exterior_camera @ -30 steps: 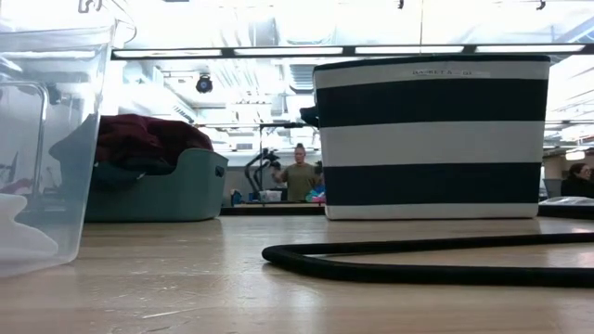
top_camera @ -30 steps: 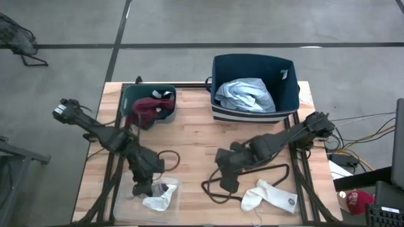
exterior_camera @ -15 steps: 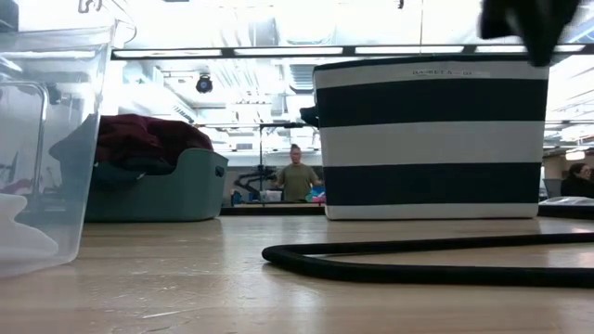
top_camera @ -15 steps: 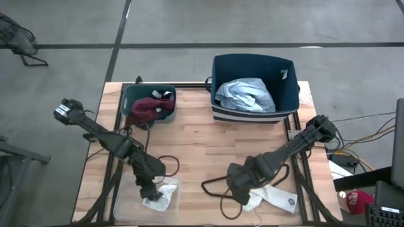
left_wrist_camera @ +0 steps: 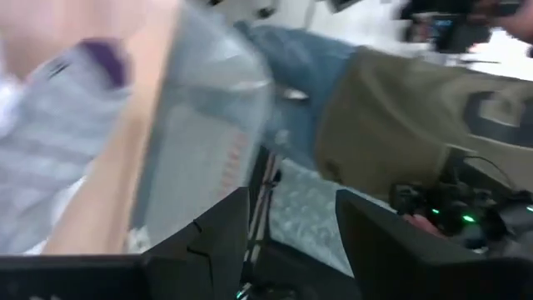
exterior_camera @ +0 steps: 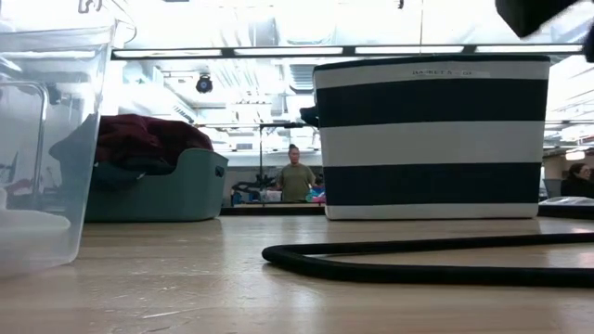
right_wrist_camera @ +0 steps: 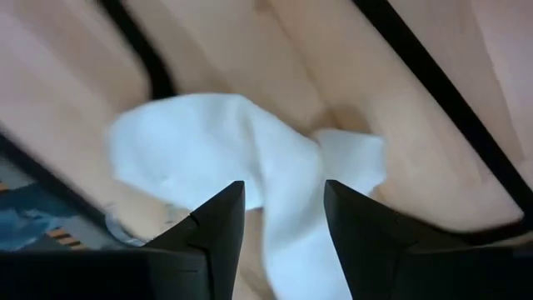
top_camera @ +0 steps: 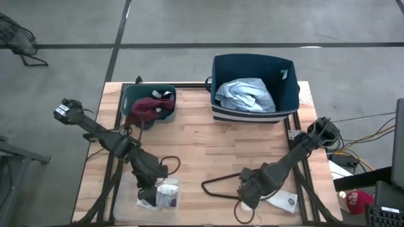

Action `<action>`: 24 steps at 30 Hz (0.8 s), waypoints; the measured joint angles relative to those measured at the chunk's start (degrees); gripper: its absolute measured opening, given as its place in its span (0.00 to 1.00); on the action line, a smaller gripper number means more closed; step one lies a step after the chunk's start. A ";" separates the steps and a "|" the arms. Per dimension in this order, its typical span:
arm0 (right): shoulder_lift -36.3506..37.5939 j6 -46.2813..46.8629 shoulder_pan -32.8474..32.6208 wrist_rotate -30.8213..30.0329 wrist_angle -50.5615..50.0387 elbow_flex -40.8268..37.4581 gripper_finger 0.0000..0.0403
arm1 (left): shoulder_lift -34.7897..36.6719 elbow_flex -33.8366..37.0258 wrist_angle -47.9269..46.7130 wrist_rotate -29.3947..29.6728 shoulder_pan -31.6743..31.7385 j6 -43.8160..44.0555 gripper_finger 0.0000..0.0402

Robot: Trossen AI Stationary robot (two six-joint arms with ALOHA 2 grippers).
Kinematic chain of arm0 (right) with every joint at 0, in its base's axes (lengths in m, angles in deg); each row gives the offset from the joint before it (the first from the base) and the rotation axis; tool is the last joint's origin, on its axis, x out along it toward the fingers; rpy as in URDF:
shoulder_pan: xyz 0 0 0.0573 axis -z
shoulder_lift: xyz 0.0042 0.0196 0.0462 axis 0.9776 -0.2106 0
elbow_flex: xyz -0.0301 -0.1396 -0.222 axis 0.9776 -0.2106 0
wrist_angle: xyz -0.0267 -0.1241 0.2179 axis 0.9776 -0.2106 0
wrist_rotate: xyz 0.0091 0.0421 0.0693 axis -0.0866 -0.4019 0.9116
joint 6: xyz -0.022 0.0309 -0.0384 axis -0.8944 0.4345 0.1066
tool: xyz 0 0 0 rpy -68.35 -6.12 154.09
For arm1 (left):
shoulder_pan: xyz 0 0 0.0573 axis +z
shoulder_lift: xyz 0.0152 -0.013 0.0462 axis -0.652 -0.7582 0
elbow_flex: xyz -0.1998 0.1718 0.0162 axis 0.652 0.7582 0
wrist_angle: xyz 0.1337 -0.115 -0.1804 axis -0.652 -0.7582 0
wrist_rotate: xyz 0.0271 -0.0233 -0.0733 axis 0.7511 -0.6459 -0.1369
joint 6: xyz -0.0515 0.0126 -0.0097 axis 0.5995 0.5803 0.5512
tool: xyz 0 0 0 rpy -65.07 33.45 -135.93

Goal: Pick & Place Cloths
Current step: Put the white sock into the transparent bin

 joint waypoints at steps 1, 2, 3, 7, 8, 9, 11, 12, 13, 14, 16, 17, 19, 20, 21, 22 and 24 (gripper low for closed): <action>0.00 0.75 -0.22 0.04 0.13 -0.97 0.40 | 0.00 -0.36 1.59 0.12 0.00 -0.36 0.46; 0.00 1.58 -0.46 0.12 0.35 -1.97 0.40 | 0.02 -0.78 3.06 0.25 0.03 -0.95 0.46; 0.00 2.45 -0.55 0.23 0.51 -2.86 0.40 | 0.02 -1.14 4.32 0.42 0.15 -1.42 0.46; 0.00 3.66 -0.54 1.43 2.84 -6.36 0.43 | 0.04 -2.66 9.19 2.18 0.68 -1.61 0.46; 0.00 3.65 -0.53 1.63 4.61 -7.30 0.44 | 0.06 -3.08 10.23 2.75 0.86 -1.69 0.46; 0.00 3.72 -0.51 1.84 6.41 -8.27 0.45 | 0.07 -3.46 11.31 2.98 1.01 -1.80 0.46; 0.00 4.33 -0.51 2.33 10.82 -10.40 0.47 | 0.07 -4.51 12.65 3.67 1.51 -2.37 0.46; 0.00 4.68 -0.51 3.05 13.07 -11.40 0.48 | 0.07 -5.13 12.99 4.04 1.77 -2.58 0.46; 0.00 5.22 -0.51 3.58 14.72 -12.23 0.48 | 0.07 -5.78 13.18 4.45 2.03 -2.93 0.46; 0.00 5.85 -0.53 3.88 15.66 -12.87 0.49 | 0.07 -6.43 13.39 4.88 2.36 -3.42 0.46; 0.00 6.78 -0.54 4.30 17.00 -14.04 0.50 | 0.07 -7.75 13.42 5.65 2.94 -4.87 0.46; 0.00 6.84 -0.53 4.30 17.46 -14.63 0.50 | 0.07 -8.31 13.44 5.91 3.14 -5.69 0.46; 0.00 7.17 -0.53 4.32 17.72 -15.85 0.50 | 0.07 -9.37 13.44 6.85 3.56 -7.12 0.46; 0.00 7.38 -0.47 4.32 17.95 -16.34 0.50 | 0.07 -9.75 13.45 7.37 3.83 -7.73 0.46; 0.00 7.49 -0.38 4.33 18.38 -16.89 0.48 | 0.08 -10.06 13.47 7.65 4.04 -8.25 0.46; 0.00 7.52 -0.38 4.35 18.70 -17.36 0.46 | 0.09 -10.34 13.42 7.97 4.29 -8.82 0.46; 0.03 7.53 -0.27 4.62 19.07 -18.09 0.40 | 0.09 -10.51 13.94 8.33 4.86 -9.65 0.46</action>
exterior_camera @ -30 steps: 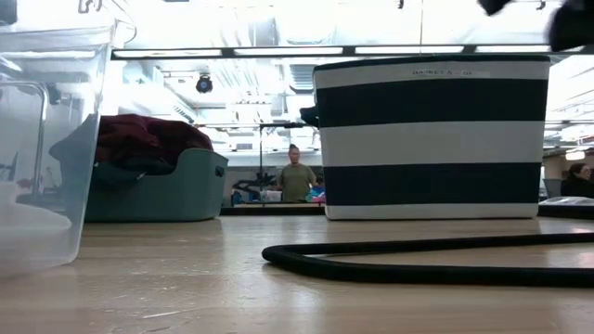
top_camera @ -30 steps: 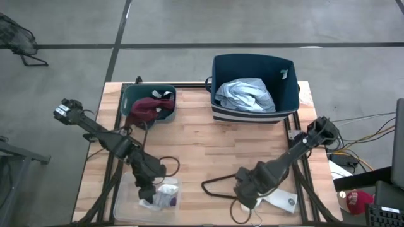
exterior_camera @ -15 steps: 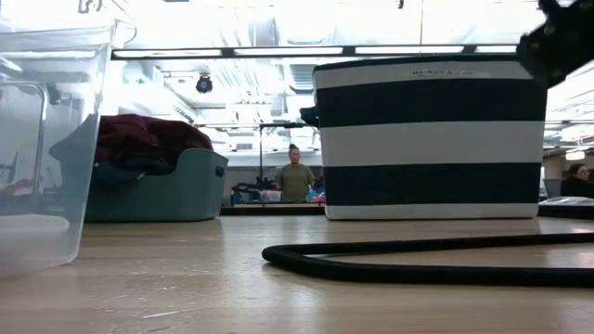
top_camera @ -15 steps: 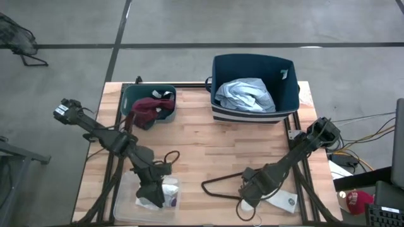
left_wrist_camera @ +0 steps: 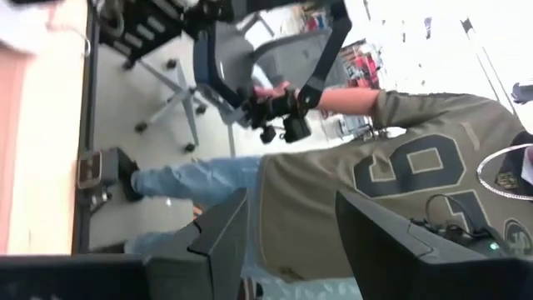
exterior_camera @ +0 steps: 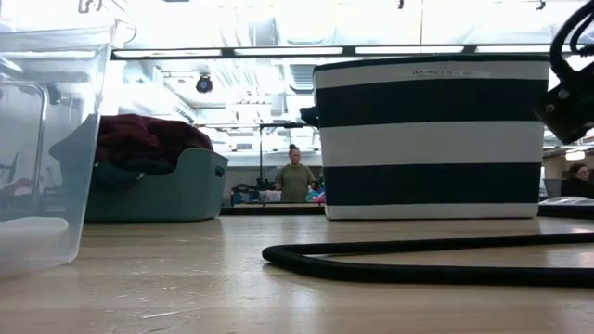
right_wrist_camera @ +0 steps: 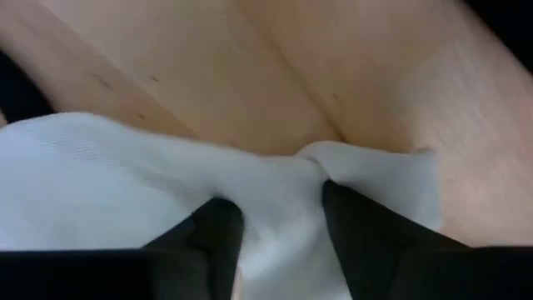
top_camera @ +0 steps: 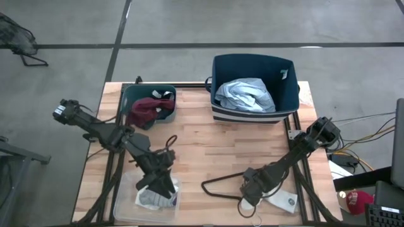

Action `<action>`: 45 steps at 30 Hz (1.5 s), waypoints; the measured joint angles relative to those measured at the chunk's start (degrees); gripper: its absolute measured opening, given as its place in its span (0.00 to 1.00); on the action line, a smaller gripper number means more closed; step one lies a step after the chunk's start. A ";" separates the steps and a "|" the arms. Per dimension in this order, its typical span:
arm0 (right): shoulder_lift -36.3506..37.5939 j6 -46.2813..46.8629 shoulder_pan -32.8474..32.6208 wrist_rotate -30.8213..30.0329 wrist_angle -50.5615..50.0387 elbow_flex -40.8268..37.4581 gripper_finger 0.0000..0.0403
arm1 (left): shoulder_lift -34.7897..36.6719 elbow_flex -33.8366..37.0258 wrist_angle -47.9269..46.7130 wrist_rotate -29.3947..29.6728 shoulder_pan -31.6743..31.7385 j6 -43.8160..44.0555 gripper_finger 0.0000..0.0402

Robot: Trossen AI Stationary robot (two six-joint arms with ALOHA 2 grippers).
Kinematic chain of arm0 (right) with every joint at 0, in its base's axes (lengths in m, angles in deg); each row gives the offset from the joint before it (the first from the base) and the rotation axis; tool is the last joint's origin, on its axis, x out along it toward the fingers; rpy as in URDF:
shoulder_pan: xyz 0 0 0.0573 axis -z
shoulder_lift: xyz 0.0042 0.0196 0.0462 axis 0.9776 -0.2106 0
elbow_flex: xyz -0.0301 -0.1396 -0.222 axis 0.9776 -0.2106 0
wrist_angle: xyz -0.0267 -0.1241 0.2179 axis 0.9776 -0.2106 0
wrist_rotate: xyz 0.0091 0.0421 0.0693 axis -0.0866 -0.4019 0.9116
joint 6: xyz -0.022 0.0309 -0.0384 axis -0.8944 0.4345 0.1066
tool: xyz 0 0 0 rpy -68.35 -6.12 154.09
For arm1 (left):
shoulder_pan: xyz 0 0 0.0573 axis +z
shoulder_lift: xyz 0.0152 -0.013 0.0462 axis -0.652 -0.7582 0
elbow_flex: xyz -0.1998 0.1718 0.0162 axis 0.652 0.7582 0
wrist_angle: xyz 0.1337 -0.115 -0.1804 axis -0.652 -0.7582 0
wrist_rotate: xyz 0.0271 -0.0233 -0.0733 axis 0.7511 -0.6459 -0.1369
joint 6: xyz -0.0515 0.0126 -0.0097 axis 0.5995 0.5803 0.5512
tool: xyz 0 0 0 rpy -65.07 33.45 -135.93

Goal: Pick & Place Cloths
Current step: Put the white sock into the transparent bin

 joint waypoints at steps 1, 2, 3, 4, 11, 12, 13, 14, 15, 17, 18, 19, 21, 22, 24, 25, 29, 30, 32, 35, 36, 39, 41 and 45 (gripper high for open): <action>0.02 0.01 0.01 0.21 0.23 -0.33 0.37 | 0.00 0.00 0.69 0.13 0.30 -0.42 0.46; 0.08 0.02 0.03 0.51 0.24 -0.47 0.32 | 0.00 0.00 1.55 0.46 0.62 -0.96 0.46; 0.08 -0.02 0.07 0.76 0.19 -0.47 0.26 | 0.00 0.00 1.95 1.25 0.94 -1.63 0.46; 0.08 -0.02 0.05 0.77 -0.04 -0.19 0.20 | 0.00 0.00 2.18 2.58 1.22 -2.62 0.46; 1.49 -1.07 0.01 -5.10 -4.53 7.78 0.03 | -0.02 0.15 2.43 15.50 2.05 -9.85 0.46; 1.65 -0.99 0.01 -6.37 -6.21 9.39 0.03 | -0.06 0.15 2.43 17.13 2.15 -10.67 0.46; 1.90 -0.90 0.03 -7.74 -7.83 11.04 0.03 | -0.09 0.15 2.42 18.43 2.31 -11.51 0.46; 2.32 -0.97 0.05 -9.01 -9.10 12.74 0.03 | -0.11 0.15 2.41 19.45 2.47 -12.17 0.46; 2.61 -1.14 0.05 -10.17 -10.47 14.61 0.03 | -0.11 0.15 2.41 20.24 2.72 -12.69 0.46; 3.01 -2.37 0.27 -12.03 -13.85 18.80 0.03 | -0.11 0.15 2.44 21.21 3.30 -13.20 0.46; 3.01 -3.17 0.35 -13.06 -15.68 20.96 0.03 | -0.13 0.17 2.43 21.20 3.56 -13.35 0.46; 3.01 -3.95 0.58 -13.82 -17.65 23.24 0.03 | -0.13 0.17 2.43 21.22 3.82 -13.46 0.46; 2.99 -5.93 1.17 -15.60 -21.08 27.81 0.03 | -0.13 0.17 2.54 21.27 4.24 -13.73 0.46; 2.99 -6.60 1.55 -16.47 -22.73 30.14 0.03 | -0.13 0.17 2.81 21.29 4.33 -13.91 0.46; 2.99 -8.15 2.64 -17.69 -25.42 34.44 0.03 | -0.27 0.17 3.29 21.21 4.60 -14.51 0.46; 2.99 -8.58 3.26 -18.31 -26.03 36.41 0.03 | -0.38 0.20 3.55 21.20 4.69 -14.67 0.46; 2.99 -12.21 5.97 -21.44 -26.22 43.98 0.03 | -0.99 0.21 3.84 24.29 4.89 -15.81 0.47; 2.99 -13.14 6.63 -22.36 -26.07 45.82 0.03 | -1.03 0.25 3.82 25.45 4.91 -15.97 0.47; 2.99 -14.40 7.76 -25.04 -25.84 49.28 0.03 | -1.05 0.26 3.97 26.79 4.91 -16.00 0.48; 2.97 -16.31 9.30 -29.46 -25.67 53.90 0.03 | -1.05 0.26 4.77 27.73 4.91 -17.28 0.51; 2.97 -17.18 9.95 -30.22 -25.43 55.20 0.03 | -1.11 0.26 5.03 28.75 4.91 -17.74 0.52; 2.97 -20.08 11.98 -31.50 -23.05 57.86 0.03 | -1.70 0.26 7.25 30.61 4.95 -18.81 0.55; 2.97 -22.91 13.28 -31.64 -19.15 58.57 0.03 | -2.30 0.26 8.61 31.66 5.38 -19.35 0.57; 2.97 -28.98 15.17 -31.08 -8.43 58.49 0.03 | -3.62 0.26 10.02 32.08 6.34 -19.25 0.58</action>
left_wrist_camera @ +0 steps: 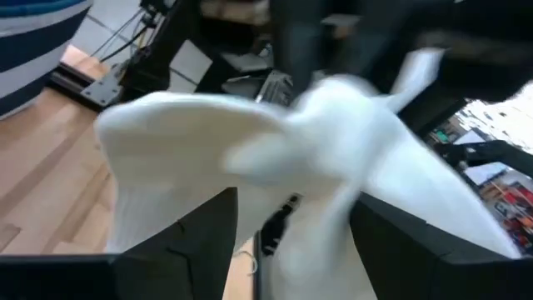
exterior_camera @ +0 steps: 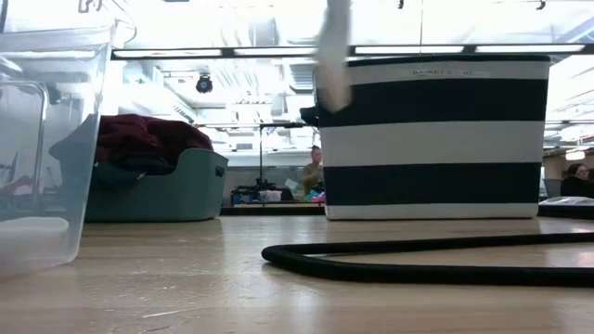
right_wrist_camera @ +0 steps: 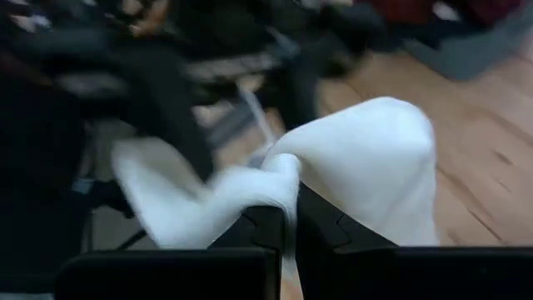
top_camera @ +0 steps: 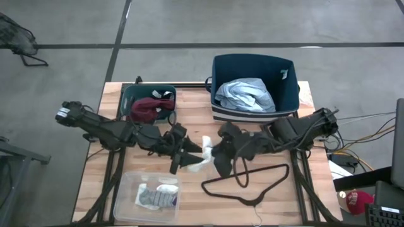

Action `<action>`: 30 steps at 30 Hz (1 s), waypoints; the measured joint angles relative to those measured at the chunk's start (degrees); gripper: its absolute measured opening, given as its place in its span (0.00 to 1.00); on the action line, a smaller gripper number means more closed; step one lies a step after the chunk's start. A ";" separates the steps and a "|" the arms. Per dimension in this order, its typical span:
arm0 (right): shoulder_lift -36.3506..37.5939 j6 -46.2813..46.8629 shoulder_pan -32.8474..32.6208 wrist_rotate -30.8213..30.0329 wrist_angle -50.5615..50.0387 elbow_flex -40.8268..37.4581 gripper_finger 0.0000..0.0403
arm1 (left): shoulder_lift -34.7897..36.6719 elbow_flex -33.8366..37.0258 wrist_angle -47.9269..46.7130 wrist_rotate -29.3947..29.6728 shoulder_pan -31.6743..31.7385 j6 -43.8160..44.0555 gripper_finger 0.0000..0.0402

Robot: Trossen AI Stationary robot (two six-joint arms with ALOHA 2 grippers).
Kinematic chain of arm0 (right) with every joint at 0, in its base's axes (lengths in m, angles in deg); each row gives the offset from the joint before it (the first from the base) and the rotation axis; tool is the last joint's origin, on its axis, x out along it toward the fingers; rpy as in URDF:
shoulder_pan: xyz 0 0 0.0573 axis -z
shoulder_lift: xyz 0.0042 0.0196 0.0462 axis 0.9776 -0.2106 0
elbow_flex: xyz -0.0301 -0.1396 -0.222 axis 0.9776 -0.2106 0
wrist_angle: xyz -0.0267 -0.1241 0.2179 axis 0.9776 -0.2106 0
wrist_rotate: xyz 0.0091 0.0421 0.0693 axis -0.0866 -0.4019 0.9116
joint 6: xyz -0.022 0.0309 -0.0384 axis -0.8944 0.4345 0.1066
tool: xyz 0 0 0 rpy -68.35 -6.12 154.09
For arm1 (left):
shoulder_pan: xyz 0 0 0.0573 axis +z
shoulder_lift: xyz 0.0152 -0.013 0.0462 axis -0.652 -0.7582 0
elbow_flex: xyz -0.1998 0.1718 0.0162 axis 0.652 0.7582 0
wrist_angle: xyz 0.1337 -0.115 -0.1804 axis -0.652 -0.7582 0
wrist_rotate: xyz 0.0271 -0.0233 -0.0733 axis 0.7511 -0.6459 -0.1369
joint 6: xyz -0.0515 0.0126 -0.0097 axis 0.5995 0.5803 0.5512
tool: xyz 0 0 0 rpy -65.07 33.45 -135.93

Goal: Pick & Place Cloths
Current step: Put the white sock into the transparent bin

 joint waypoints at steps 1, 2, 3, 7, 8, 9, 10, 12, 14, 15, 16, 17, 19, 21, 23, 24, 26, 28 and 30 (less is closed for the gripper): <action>0.00 -1.34 0.40 0.49 1.82 -0.10 0.03 | -0.50 0.00 0.10 0.00 0.12 0.17 0.58; 0.00 -2.49 0.77 1.06 3.48 -0.23 0.02 | -0.95 -0.01 0.59 0.00 0.12 0.61 0.58; 0.00 -3.43 1.16 1.32 4.87 -0.36 0.03 | -1.40 0.00 1.14 -0.04 0.12 0.65 0.58; -0.07 -4.75 2.12 1.58 6.40 -0.61 0.03 | -3.04 -0.01 4.34 -1.14 0.10 -0.11 0.58; -0.07 -4.75 2.24 2.20 6.37 -0.63 0.03 | -3.41 0.00 5.14 -1.14 0.10 -0.68 0.57; -0.07 -4.76 2.32 2.83 6.42 -0.63 0.03 | -3.74 -0.01 6.22 -1.14 0.10 -1.23 0.57; -0.07 -4.73 2.40 3.63 6.40 -0.63 0.02 | -3.97 -0.01 7.13 -1.12 0.10 -1.75 0.57; -0.07 -4.71 2.36 4.35 6.41 -0.63 0.03 | -4.42 0.00 8.21 -0.56 0.10 -2.05 0.57; -0.07 -4.71 2.35 4.59 6.47 -0.63 0.03 | -4.60 -0.01 8.75 -0.33 0.10 -2.08 0.56; -0.07 -4.71 2.35 4.59 6.64 -0.63 0.03 | -4.60 0.00 8.75 -0.31 0.10 -2.14 0.55; -0.07 -4.71 2.35 4.59 6.91 -0.63 0.03 | -4.60 -0.02 8.79 -0.27 0.10 -2.41 0.53; -0.07 -4.73 2.37 4.59 7.14 -0.63 0.03 | -4.60 0.00 8.87 -0.24 0.10 -2.74 0.51; -0.07 -4.75 2.37 4.59 7.71 -0.65 0.02 | -4.48 0.00 8.96 -0.24 0.10 -3.65 0.45; -0.07 -4.75 2.37 4.59 7.90 -0.65 0.03 | -4.44 -0.02 9.53 -0.25 0.15 -4.42 0.37; -0.07 -4.91 2.42 4.57 7.97 -0.65 0.03 | -4.36 0.00 10.35 -0.26 0.23 -5.22 0.27; -0.07 -5.01 2.50 4.57 8.18 -0.65 0.03 | -4.34 0.00 10.53 -0.24 0.23 -5.59 0.22; -0.09 -5.15 2.54 4.59 8.65 -0.65 0.03 | -4.32 0.00 10.53 -0.17 0.23 -6.29 0.10; -0.11 -5.62 2.52 4.60 9.56 -0.65 0.03 | -4.32 0.00 10.56 -0.22 0.23 -6.74 0.04; -0.11 -6.69 2.52 4.64 10.56 -0.67 0.03 | -4.12 -0.02 10.68 -0.61 0.23 -6.76 0.04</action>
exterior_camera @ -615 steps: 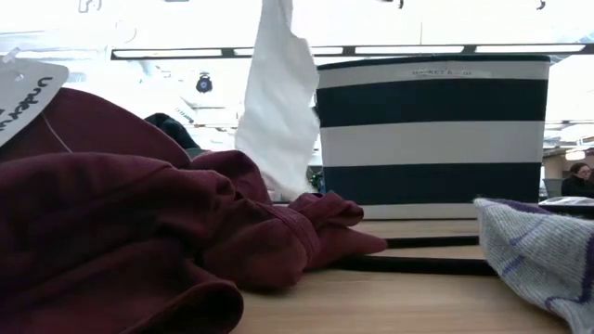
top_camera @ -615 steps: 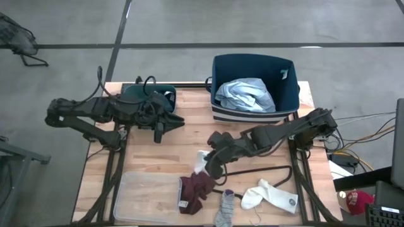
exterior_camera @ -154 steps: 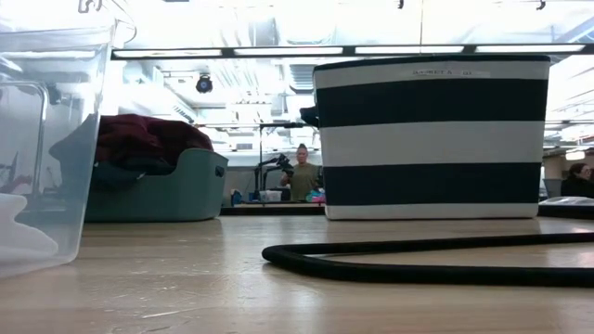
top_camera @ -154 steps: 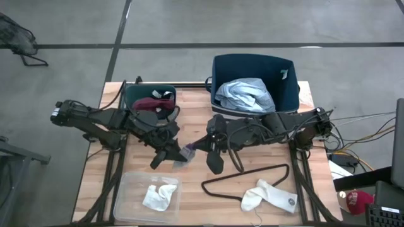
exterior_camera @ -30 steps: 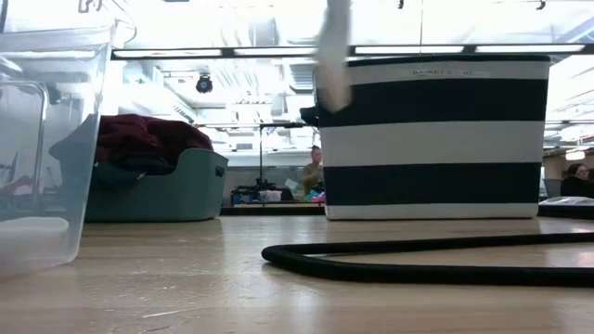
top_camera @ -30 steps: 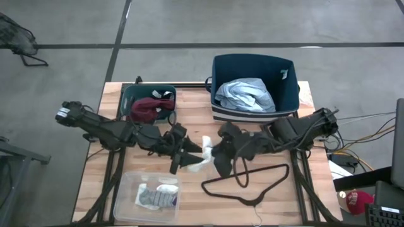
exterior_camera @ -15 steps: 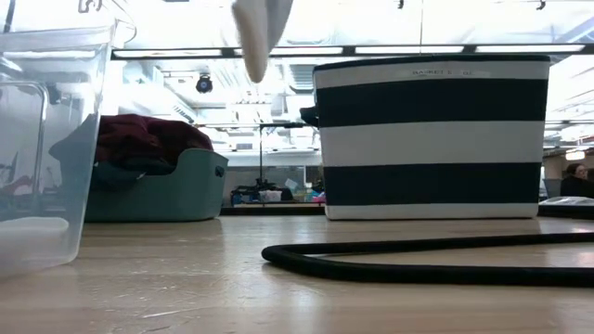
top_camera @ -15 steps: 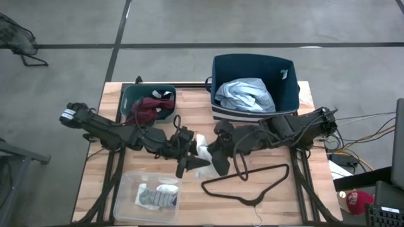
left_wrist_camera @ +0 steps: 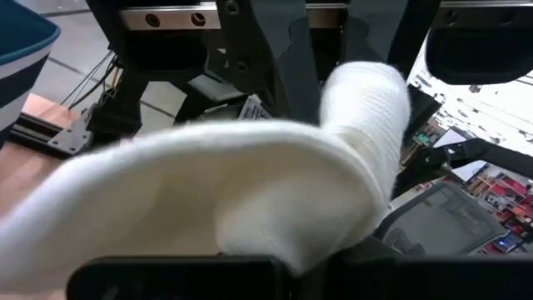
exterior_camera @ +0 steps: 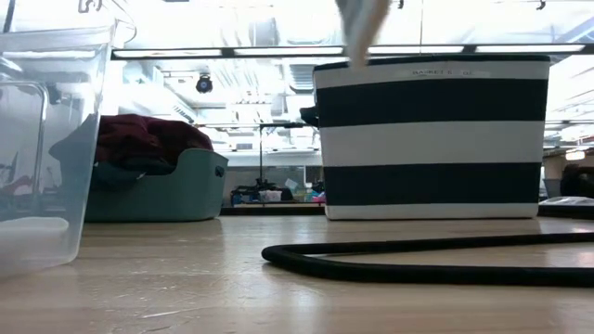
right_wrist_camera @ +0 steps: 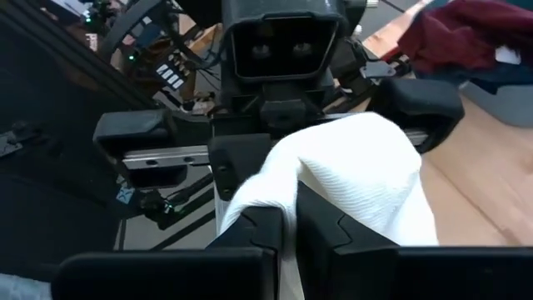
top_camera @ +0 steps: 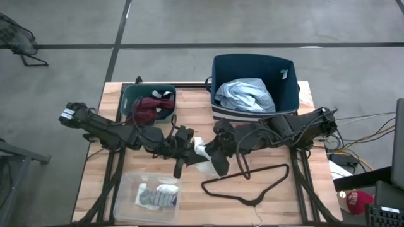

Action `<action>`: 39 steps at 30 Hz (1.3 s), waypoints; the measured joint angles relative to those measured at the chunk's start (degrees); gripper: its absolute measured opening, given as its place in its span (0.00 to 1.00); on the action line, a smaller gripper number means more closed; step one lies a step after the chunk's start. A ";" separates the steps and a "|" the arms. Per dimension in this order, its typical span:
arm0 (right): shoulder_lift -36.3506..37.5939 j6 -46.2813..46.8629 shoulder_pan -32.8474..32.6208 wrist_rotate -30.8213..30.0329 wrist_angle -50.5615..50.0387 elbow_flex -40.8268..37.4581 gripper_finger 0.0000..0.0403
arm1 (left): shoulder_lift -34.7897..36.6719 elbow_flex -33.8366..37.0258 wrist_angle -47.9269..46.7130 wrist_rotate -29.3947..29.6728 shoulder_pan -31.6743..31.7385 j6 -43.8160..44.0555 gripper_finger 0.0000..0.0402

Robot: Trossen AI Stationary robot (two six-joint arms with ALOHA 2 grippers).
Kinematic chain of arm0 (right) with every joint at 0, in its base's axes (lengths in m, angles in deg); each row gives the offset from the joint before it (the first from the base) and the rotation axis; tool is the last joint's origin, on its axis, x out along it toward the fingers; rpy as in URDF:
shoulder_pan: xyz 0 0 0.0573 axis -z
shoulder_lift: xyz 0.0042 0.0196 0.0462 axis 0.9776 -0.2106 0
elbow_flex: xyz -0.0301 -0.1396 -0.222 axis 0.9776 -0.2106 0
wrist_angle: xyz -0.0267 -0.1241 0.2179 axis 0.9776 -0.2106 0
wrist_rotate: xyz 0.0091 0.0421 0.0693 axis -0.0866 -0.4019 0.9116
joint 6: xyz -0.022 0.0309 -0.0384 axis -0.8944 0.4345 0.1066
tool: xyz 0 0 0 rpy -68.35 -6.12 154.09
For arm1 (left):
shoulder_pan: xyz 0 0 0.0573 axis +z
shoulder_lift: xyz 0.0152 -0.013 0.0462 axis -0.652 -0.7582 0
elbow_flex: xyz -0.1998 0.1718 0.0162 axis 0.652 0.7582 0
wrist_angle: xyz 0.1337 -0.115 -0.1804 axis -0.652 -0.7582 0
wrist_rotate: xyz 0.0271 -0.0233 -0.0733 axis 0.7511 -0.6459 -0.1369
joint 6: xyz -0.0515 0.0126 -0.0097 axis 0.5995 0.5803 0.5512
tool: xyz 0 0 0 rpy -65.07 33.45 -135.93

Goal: Pick & Place Cloths
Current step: Put the white sock into the transparent bin

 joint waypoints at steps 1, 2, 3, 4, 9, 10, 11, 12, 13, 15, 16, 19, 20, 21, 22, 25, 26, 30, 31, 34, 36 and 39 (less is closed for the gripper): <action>0.00 -0.40 0.00 0.00 0.34 0.00 0.04 | 0.13 0.00 -0.02 -0.22 0.00 0.00 0.04; 0.00 -0.64 0.00 0.00 0.42 0.00 0.05 | 0.21 0.00 -0.01 -0.42 0.00 0.02 0.04; 0.00 -0.64 0.00 -0.09 0.38 0.00 0.05 | 0.35 0.00 -0.13 -0.55 0.02 0.00 0.04; 0.00 -0.62 0.00 -0.29 0.42 0.00 0.06 | 0.55 0.00 -0.27 -0.97 0.04 0.00 0.04; 0.00 -0.59 -0.02 -0.50 0.77 0.00 0.12 | 2.33 0.00 -1.51 -2.84 0.07 -0.07 0.02; -0.02 -0.61 -0.02 -0.53 0.75 0.00 0.13 | 2.97 0.00 -2.24 -3.42 0.07 -0.05 0.02; -0.01 -0.66 -0.02 -0.55 0.60 0.00 0.15 | 3.60 0.00 -3.31 -3.75 0.07 0.06 0.02; -0.02 -0.66 -0.02 -0.56 0.29 0.00 0.17 | 4.22 0.00 -4.26 -3.95 0.07 0.27 0.03; -0.01 -0.66 -0.02 -0.55 -0.05 0.00 0.19 | 5.01 0.00 -5.38 -4.37 0.07 0.38 0.03; -0.02 -0.74 -0.06 -0.61 -0.44 0.00 0.24 | 6.69 0.00 -8.50 -6.14 0.07 1.73 0.03; -0.02 -0.80 -0.06 -0.73 -0.87 0.00 0.26 | 7.57 0.00 -9.82 -7.31 0.07 2.64 0.03; -0.02 -0.90 0.07 -2.31 -2.83 -0.17 0.32 | 10.51 0.00 -13.53 -14.00 0.07 5.72 0.03; -0.02 -1.02 0.10 -3.31 -3.88 -0.26 0.34 | 11.39 0.00 -14.38 -17.25 0.05 7.11 0.03; -0.02 -1.05 0.19 -4.27 -4.50 -0.42 0.36 | 12.26 0.00 -15.43 -20.24 0.00 8.87 0.03; -0.02 -1.07 0.22 -5.12 -4.64 -0.72 0.37 | 12.92 0.00 -16.34 -22.79 -0.15 11.01 0.04; -0.02 -1.03 0.57 -6.70 -4.75 -2.03 0.41 | 14.64 0.00 -18.58 -27.12 -1.41 17.14 0.04; -0.03 -1.03 0.69 -6.69 -4.79 -2.37 0.42 | 15.01 0.00 -19.31 -28.63 -1.98 19.18 0.04; -0.11 1.05 0.74 -6.53 -4.70 -3.44 0.45 | 16.22 0.00 -23.67 -34.64 -4.75 27.81 0.04; -0.11 1.61 0.74 -6.51 -4.62 -3.67 0.46 | 16.41 0.00 -25.06 -35.73 -5.44 29.49 0.04; -0.11 1.75 0.68 -6.49 -4.69 -3.91 0.47 | 16.76 -0.01 -30.21 -36.78 -7.22 31.99 0.04; -0.11 1.76 0.81 -6.51 -4.67 -3.93 0.48 | 16.78 -0.04 -36.38 -36.69 -8.12 32.62 0.04; -0.11 1.77 1.08 -6.54 -4.39 -3.93 0.49 | 16.00 -0.04 -49.53 -35.78 -8.59 32.92 0.04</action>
